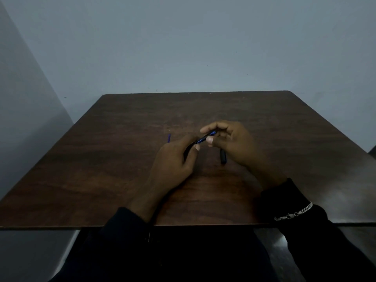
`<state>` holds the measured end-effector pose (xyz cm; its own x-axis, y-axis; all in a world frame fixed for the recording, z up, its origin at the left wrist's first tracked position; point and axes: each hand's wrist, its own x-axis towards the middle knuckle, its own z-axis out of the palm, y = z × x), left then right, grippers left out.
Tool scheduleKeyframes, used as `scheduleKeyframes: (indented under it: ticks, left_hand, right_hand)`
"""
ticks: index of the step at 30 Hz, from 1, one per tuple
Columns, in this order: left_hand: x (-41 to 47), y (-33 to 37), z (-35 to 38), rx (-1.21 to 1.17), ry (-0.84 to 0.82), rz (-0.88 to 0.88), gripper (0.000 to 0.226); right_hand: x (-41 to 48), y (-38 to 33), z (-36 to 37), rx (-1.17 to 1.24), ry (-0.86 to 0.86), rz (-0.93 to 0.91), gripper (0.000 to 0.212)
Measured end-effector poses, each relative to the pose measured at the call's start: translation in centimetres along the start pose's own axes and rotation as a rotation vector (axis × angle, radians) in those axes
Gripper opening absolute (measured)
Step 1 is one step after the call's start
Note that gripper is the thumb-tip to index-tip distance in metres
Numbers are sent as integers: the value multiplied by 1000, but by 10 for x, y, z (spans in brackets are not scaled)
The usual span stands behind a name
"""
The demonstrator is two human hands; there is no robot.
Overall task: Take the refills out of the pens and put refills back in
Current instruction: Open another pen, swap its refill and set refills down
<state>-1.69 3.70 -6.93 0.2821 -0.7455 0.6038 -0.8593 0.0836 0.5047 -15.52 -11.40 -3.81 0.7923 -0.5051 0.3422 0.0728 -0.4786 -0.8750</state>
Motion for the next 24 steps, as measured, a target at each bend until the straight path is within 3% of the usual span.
scheduleKeyframes:
  ticks: [9, 17, 21, 24]
  left_hand:
    - [-1, 1, 0, 52, 38, -24, 16]
    - [-1, -2, 1, 31, 50, -42, 21]
    - [0, -4, 4, 32, 63, -51, 21]
    - [-1, -5, 4, 30, 61, -47, 21]
  right_hand:
    - [-2, -4, -5, 10, 79, -43, 21]
    - [-8, -4, -30, -7, 296, 53, 10]
    - [-19, -6, -36, -115, 404, 126, 11]
    - [-23, -7, -34, -326, 427, 233, 15]
